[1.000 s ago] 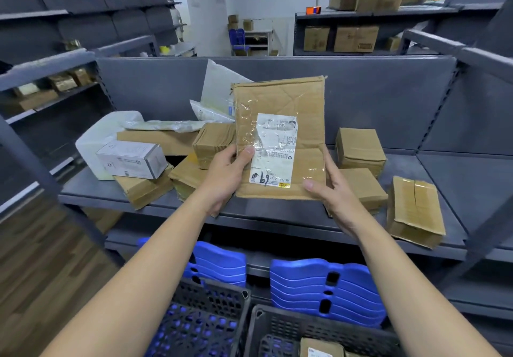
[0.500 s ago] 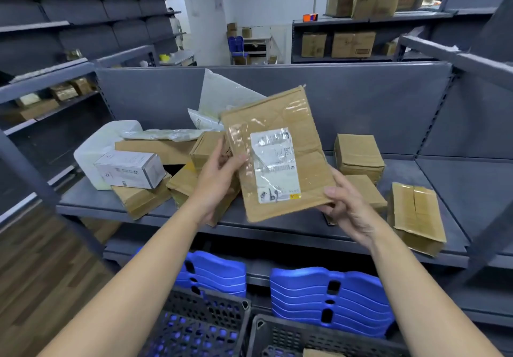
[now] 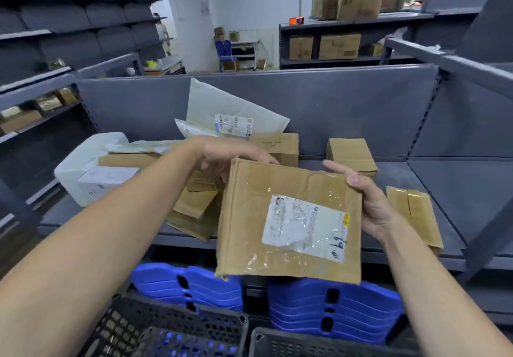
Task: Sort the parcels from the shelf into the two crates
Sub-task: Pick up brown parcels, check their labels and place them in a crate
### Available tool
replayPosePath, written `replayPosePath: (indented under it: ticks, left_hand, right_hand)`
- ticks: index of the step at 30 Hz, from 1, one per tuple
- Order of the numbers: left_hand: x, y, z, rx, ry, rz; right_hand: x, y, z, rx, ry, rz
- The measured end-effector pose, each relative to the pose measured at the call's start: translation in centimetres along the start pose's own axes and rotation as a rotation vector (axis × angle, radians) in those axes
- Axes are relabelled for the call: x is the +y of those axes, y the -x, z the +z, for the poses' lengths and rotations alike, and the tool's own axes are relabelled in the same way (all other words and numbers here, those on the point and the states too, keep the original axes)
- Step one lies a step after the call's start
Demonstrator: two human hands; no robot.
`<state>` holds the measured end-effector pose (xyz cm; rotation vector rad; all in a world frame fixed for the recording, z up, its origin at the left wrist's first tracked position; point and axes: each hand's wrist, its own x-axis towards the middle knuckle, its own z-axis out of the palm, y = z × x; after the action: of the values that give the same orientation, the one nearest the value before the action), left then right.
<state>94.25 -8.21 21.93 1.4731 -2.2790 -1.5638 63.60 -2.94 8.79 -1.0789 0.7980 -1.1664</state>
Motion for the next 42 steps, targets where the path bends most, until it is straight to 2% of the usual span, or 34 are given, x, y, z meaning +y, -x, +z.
replayPosePath:
  ticks: [3,6,9,11,15,18,21,23,26,42]
  left_hand:
    - [-2.4,-0.8,1.1,-0.191,0.067,0.041]
    - [-3.6,-1.1,2.0,-0.202,0.088,0.055]
    - [-5.0,-1.1,2.3,-0.09,0.239,0.108]
    - [-6.1,-0.8,2.3,0.05,0.395,0.132]
    - [-8.4,-0.5,4.8,0.238,0.584,0.227]
    - [-9.2,-1.7,9.5,0.379,0.806,0.294]
    - [-9.5,-3.0,14.0,0.513,1.064,0.342]
    - [-9.5,-3.2,15.2,0.591,1.138,0.371]
    - [-9.6,-2.8,15.4,0.622,1.11,0.408]
    - [-8.5,-0.5,17.9,0.683,0.985,0.417]
  right_hand:
    - [-1.0,-0.2,0.0,0.058,0.025,-0.011]
    - [-1.7,-0.9,0.9,0.083,0.086,-0.016]
    - [-2.5,-1.0,1.7,0.069,0.029,0.041]
    - [-2.3,-0.8,1.6,0.096,0.007,0.056]
    - [-1.3,-1.1,1.7,0.23,-0.057,-0.055]
    - [-0.4,-1.3,4.1,0.254,0.036,-0.114]
    - [0.4,-1.2,5.9,0.187,0.141,-0.153]
    - [0.7,-0.8,6.9,0.134,0.179,-0.162]
    - [2.1,-0.1,7.0,0.052,0.152,-0.157]
    - [2.8,5.1,7.0,0.092,0.144,-0.134]
